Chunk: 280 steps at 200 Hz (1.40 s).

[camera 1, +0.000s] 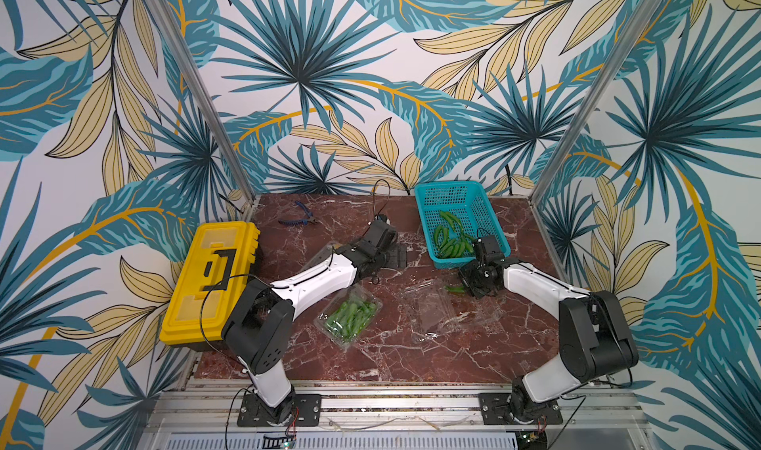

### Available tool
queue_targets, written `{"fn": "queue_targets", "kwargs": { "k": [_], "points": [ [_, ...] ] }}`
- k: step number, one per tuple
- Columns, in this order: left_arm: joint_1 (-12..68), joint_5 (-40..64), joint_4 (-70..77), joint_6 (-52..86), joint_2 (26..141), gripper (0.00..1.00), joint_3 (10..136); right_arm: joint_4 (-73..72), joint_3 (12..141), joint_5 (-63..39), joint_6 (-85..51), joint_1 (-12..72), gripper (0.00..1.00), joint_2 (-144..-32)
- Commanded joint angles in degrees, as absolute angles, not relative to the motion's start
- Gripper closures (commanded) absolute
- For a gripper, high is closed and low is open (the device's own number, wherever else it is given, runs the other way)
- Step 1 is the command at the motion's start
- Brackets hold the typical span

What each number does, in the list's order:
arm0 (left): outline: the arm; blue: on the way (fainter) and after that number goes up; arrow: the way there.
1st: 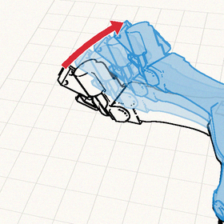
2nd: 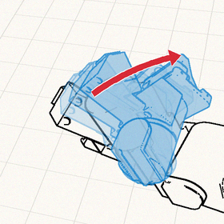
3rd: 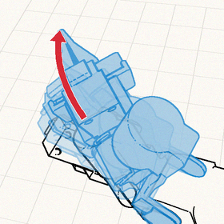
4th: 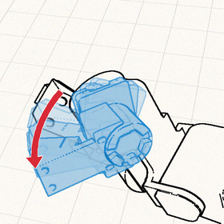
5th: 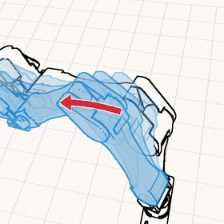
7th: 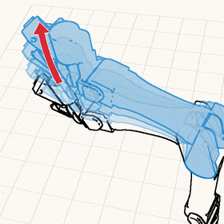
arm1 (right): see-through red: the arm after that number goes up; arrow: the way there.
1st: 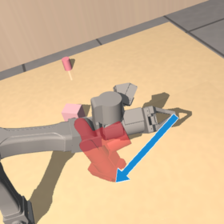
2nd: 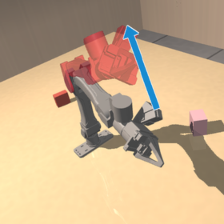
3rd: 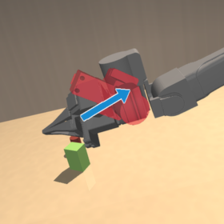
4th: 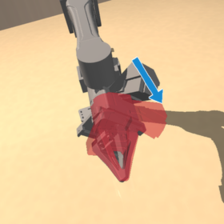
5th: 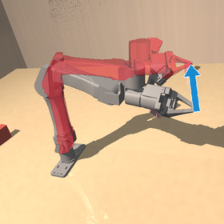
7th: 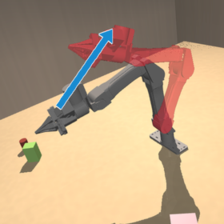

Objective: Take small green peppers out of containers
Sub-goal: Pick up the green pepper from the packing box.

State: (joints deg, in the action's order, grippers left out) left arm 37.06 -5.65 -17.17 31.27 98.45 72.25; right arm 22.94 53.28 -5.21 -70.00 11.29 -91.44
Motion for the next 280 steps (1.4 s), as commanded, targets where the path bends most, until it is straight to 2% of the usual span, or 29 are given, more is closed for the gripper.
{"fn": "queue_targets", "kwargs": {
  "k": [1, 49, 98, 136, 190, 255, 280],
  "points": [
    [36.9, -6.7, -16.3, 30.2, 96.5, 0.04, 72.2, 25.2, 54.2, -6.7, -71.9, 11.4, 0.60, -93.3],
    [36.9, -6.9, -16.3, 30.8, 96.7, 0.03, 71.9, 24.8, 53.9, -6.1, -73.9, 11.4, 0.59, -94.7],
    [36.9, -7.5, -16.3, 31.5, 96.6, 0.03, 71.7, 31.0, 54.9, -2.8, -74.0, 11.4, 0.56, -95.6],
    [36.9, -8.2, -16.2, 31.4, 96.6, 0.03, 71.6, 35.1, 57.4, 0.0, -71.3, 11.5, 0.52, -98.5],
    [36.9, -8.5, -16.3, 31.3, 96.8, 0.03, 71.9, 33.7, 60.6, 0.7, -67.5, 11.8, 0.52, -99.0],
    [37.0, -8.1, -16.3, 30.7, 97.1, 0.03, 72.2, 30.7, 58.4, -2.1, -66.5, 12.2, 0.64, -101.5],
    [36.9, -8.8, -16.3, 30.8, 96.4, 0.03, 71.7, 29.1, 56.7, -1.9, -67.2, 12.6, 0.75, -101.0]
  ]
}}
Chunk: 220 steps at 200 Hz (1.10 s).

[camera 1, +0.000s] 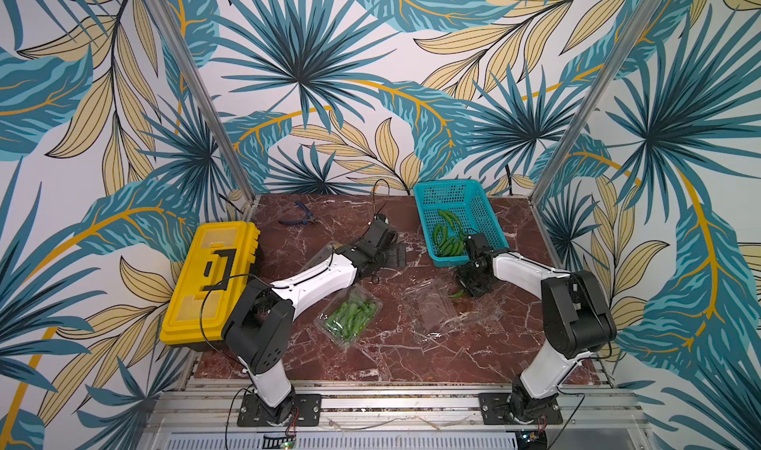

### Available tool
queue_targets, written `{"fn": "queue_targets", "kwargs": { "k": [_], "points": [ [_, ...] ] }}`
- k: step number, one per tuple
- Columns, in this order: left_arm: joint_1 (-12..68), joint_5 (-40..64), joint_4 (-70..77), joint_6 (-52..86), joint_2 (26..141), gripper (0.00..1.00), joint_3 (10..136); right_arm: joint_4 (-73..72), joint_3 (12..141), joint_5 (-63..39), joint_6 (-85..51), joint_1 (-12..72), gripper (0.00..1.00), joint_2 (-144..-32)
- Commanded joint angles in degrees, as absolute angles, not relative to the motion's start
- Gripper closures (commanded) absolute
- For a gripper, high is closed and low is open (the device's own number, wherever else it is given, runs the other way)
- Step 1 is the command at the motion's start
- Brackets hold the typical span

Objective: Take small green peppers out of containers
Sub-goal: Pick up the green pepper from the packing box, then place the green pepper in the basket.

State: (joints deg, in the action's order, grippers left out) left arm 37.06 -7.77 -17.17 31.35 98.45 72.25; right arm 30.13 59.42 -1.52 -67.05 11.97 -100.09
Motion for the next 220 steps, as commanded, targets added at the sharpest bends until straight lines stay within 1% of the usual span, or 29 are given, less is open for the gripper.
{"fn": "queue_targets", "kwargs": {
  "k": [1, 33, 85, 115, 137, 170, 197, 207, 220],
  "points": [
    [36.9, -8.8, -16.3, 30.8, 96.4, 0.03, 71.7, 29.0, 56.6, -1.9, -67.2, 12.7, 0.75, -100.9],
    [36.8, -9.4, -16.3, 30.9, 96.0, 0.03, 71.6, 28.5, 55.5, -0.3, -66.6, 12.8, 1.00, -96.7],
    [36.8, -9.6, -16.3, 31.6, 96.5, 0.03, 72.0, 31.4, 55.3, 3.4, -59.9, 13.7, 1.00, -84.5],
    [36.2, -12.1, -16.3, 32.0, 95.9, 0.03, 71.7, 33.3, 60.0, 7.0, -51.6, 13.6, 1.00, -80.5],
    [35.0, -13.1, -16.3, 31.7, 94.5, 0.03, 71.3, 32.2, 67.4, 8.6, -44.5, 13.3, 1.00, -84.0],
    [29.7, -11.9, -16.4, 31.9, 91.8, 0.02, 70.7, 36.8, 84.6, 5.7, -40.3, 12.1, 1.00, -98.4],
    [23.2, -10.1, -20.3, 31.8, 91.4, 0.00, 73.0, 38.9, 91.9, 2.0, -41.0, 12.1, 0.79, -106.2],
    [20.1, -8.1, -22.2, 32.2, 92.1, 0.00, 74.0, 38.1, 91.9, 0.7, -41.4, 12.1, 0.76, -107.0],
    [16.1, -5.6, -24.0, 33.4, 93.1, 0.01, 74.5, 36.6, 90.6, 0.1, -42.0, 12.1, 0.74, -106.6]
  ]
}}
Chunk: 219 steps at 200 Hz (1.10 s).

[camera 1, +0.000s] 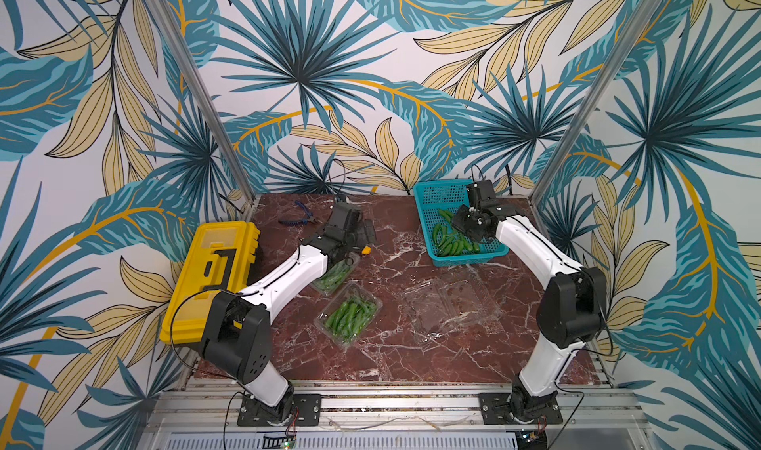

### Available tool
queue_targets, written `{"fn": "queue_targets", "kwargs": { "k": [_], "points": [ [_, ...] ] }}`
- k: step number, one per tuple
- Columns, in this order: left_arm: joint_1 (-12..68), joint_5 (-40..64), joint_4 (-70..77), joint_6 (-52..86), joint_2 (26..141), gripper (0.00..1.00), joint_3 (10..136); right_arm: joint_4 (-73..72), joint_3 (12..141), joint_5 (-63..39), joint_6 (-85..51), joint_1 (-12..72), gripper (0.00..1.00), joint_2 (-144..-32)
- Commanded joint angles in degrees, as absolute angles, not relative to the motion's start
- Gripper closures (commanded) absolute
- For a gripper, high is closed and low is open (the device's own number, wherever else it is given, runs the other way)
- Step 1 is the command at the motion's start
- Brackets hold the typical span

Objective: Take small green peppers out of containers
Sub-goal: Place the green pepper in the basket, then move the packing box to the center of the board.

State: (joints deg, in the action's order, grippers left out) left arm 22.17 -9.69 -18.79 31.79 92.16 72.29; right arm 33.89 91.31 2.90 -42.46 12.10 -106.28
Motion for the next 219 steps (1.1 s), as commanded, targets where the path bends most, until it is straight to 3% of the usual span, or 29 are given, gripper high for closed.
{"fn": "queue_targets", "kwargs": {
  "k": [1, 37, 70, 103, 167, 219],
  "points": [
    [15.8, -5.4, -24.1, 33.5, 93.1, 0.01, 74.5, 36.6, 90.5, 0.1, -42.0, 12.1, 0.74, -106.5],
    [8.3, 1.0, -26.4, 33.0, 96.2, 0.00, 76.0, 34.4, 86.2, 1.2, -40.3, 12.1, 0.71, -103.1],
    [6.7, 0.1, -28.2, 29.0, 99.0, 0.00, 77.4, 34.2, 83.3, -1.0, -38.9, 12.2, 0.71, -100.9],
    [6.6, 6.9, -31.3, 26.3, 102.0, 0.00, 79.2, 33.4, 81.3, -7.8, -36.8, 13.2, 0.71, -99.6],
    [8.1, 8.6, -33.5, 26.1, 98.3, 0.00, 72.7, 35.4, 78.3, -15.2, -27.6, 21.3, 0.71, -96.9],
    [16.8, 9.1, -34.6, 28.7, 98.6, 0.01, 74.3, 34.1, 77.9, -20.5, -26.0, 26.5, 0.72, -99.2]
  ]
}}
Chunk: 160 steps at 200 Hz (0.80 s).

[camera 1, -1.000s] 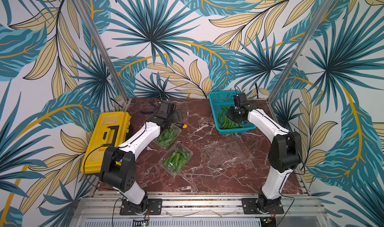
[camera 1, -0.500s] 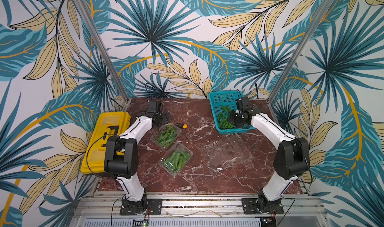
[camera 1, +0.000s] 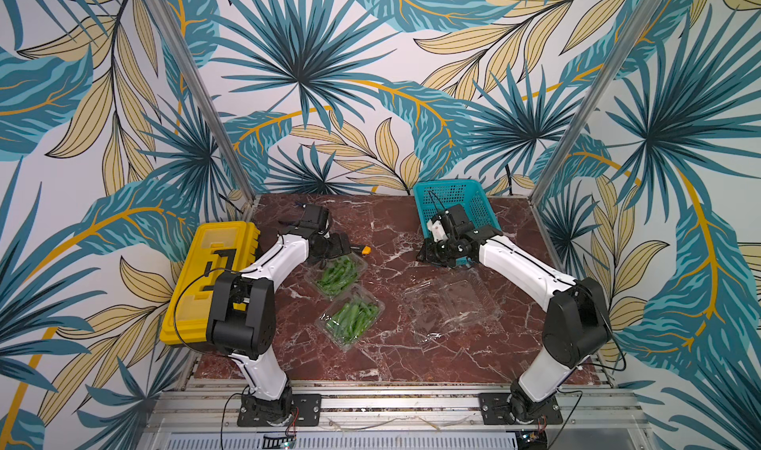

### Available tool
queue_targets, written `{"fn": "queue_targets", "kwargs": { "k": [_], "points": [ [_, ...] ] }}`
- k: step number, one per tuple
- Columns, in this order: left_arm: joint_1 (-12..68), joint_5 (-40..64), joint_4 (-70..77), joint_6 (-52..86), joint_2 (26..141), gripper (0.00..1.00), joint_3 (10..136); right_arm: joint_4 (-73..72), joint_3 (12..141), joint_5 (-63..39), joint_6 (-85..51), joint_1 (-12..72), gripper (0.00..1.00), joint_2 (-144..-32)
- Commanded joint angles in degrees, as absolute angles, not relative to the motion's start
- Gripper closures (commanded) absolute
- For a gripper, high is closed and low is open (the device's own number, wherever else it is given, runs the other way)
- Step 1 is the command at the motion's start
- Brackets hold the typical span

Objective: Take small green peppers out of containers
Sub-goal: Move the packing box to the center of the board.

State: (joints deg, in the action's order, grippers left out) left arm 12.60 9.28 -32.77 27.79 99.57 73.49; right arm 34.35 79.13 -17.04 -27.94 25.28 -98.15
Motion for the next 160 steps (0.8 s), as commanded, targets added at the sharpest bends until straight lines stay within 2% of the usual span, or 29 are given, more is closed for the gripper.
{"fn": "queue_targets", "kwargs": {
  "k": [1, 14, 65, 109, 160],
  "points": [
    [17.0, 8.9, -34.7, 28.7, 98.6, 0.01, 74.3, 34.0, 77.9, -20.6, -26.1, 26.5, 0.72, -99.3],
    [18.0, 6.2, -35.6, 29.7, 98.9, 0.00, 74.5, 33.3, 78.2, -21.1, -26.7, 27.0, 0.72, -100.2],
    [18.8, 5.9, -36.7, 34.5, 98.0, 0.00, 73.0, 36.3, 83.6, -23.6, -25.2, 29.4, 0.72, -104.8],
    [19.0, 4.5, -38.2, 33.4, 94.9, 0.00, 71.4, 41.6, 86.5, -30.6, -19.4, 32.4, 0.73, -109.5],
    [15.9, 5.6, -39.1, 33.9, 92.1, 0.00, 67.4, 42.8, 87.3, -34.7, -17.8, 33.8, 0.73, -113.7]
  ]
}}
